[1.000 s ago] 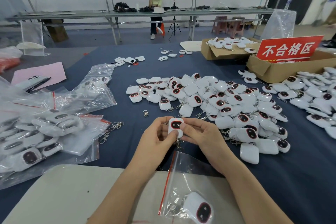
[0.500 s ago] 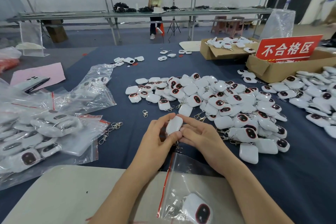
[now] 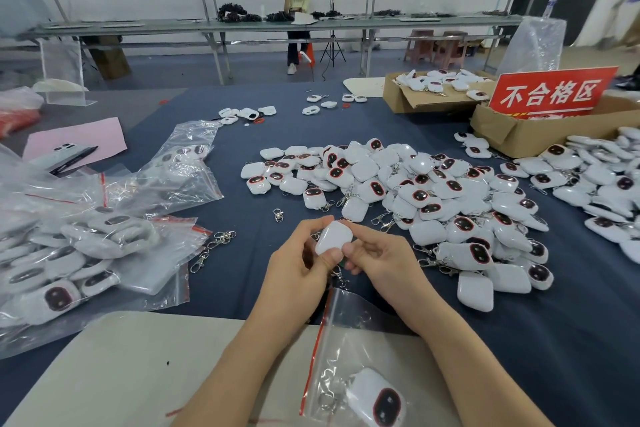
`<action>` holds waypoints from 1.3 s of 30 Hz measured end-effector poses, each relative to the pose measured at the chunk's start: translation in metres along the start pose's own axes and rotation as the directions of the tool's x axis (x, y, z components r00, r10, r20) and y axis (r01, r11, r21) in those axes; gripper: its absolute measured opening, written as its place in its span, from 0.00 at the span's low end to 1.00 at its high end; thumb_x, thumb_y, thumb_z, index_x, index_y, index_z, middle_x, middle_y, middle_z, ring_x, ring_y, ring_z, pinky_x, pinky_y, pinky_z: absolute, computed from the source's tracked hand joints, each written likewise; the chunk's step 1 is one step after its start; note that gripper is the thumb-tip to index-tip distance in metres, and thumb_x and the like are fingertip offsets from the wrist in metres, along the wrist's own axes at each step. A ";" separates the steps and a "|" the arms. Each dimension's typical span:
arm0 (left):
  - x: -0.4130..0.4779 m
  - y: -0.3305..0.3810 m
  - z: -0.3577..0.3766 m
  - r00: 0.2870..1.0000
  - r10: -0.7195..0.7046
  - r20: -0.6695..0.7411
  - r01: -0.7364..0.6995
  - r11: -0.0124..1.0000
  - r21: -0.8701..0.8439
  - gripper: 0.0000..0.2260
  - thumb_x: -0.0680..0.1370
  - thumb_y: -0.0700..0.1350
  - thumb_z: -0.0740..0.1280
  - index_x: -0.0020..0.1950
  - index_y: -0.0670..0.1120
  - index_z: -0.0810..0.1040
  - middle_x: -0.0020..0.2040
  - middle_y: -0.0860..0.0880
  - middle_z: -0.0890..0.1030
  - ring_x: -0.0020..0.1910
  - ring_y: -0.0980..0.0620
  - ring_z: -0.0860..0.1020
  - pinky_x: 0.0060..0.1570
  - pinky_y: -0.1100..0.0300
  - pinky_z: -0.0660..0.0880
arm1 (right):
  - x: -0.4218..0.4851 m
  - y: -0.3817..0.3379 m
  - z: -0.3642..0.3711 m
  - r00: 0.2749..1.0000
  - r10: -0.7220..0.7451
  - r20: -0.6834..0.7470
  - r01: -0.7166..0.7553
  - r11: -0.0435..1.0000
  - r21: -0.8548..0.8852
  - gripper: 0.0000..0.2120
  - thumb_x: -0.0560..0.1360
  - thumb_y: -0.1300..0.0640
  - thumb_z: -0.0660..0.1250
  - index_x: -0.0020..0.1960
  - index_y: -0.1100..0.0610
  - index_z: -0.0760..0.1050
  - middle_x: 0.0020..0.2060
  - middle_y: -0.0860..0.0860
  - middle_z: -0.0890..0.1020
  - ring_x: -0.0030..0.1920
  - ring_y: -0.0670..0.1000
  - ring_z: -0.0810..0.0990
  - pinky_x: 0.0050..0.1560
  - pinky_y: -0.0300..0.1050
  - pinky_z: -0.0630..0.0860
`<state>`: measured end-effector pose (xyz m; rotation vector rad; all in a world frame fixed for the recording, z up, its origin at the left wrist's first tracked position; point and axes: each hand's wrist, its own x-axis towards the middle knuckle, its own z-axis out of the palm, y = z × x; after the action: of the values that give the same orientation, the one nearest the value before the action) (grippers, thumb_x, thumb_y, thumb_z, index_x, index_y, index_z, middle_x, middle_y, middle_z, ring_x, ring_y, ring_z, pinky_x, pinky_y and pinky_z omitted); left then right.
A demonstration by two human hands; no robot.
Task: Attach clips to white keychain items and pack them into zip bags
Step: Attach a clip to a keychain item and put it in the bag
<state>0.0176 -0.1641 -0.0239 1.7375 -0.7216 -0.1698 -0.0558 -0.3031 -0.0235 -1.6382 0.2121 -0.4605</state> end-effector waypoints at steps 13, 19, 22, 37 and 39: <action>-0.001 0.000 0.003 1.000 0.007 -0.008 -0.007 1.000 0.017 0.12 0.80 0.44 0.70 0.53 0.62 0.74 0.31 0.53 0.79 0.30 0.59 0.80 0.33 0.71 0.71 | -0.003 -0.005 0.005 0.998 0.011 -0.055 -0.013 0.999 -0.030 0.18 0.83 0.64 0.61 0.57 0.43 0.82 0.31 0.39 0.79 0.33 0.40 0.73 0.39 0.32 0.72; 0.000 0.002 0.003 0.998 -0.059 -0.012 0.058 0.997 -0.054 0.10 0.82 0.47 0.68 0.53 0.62 0.70 0.37 0.52 0.85 0.33 0.50 0.82 0.34 0.67 0.76 | -0.004 -0.009 0.004 1.000 -0.006 0.008 0.006 1.000 -0.021 0.18 0.82 0.62 0.63 0.65 0.43 0.76 0.37 0.43 0.82 0.38 0.43 0.79 0.45 0.37 0.78; 0.000 0.005 0.001 0.997 -0.061 0.047 0.065 0.994 -0.083 0.11 0.82 0.46 0.67 0.59 0.62 0.72 0.40 0.54 0.85 0.36 0.52 0.83 0.37 0.68 0.76 | -0.004 -0.009 -0.003 0.998 0.028 0.059 -0.030 0.999 0.032 0.17 0.81 0.60 0.66 0.65 0.42 0.77 0.39 0.45 0.83 0.40 0.44 0.81 0.49 0.38 0.79; -0.004 0.001 0.000 1.000 -0.008 0.009 0.007 1.000 0.016 0.11 0.83 0.44 0.64 0.51 0.63 0.71 0.33 0.50 0.84 0.33 0.53 0.83 0.35 0.63 0.78 | -0.002 -0.006 -0.002 0.998 0.054 0.030 -0.057 0.991 0.118 0.12 0.79 0.60 0.69 0.56 0.44 0.84 0.38 0.50 0.84 0.39 0.48 0.84 0.47 0.41 0.82; -0.005 0.000 0.001 1.000 0.014 0.001 -0.014 0.999 0.045 0.11 0.84 0.44 0.64 0.52 0.62 0.71 0.33 0.51 0.84 0.33 0.53 0.83 0.37 0.56 0.80 | -0.002 -0.006 -0.002 0.998 0.048 0.030 -0.052 0.991 0.123 0.12 0.79 0.60 0.70 0.55 0.44 0.84 0.38 0.50 0.84 0.40 0.48 0.84 0.47 0.41 0.82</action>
<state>0.0138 -0.1620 -0.0257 1.7748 -0.7427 -0.1452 -0.0594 -0.3031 -0.0180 -1.5139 0.1998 -0.4052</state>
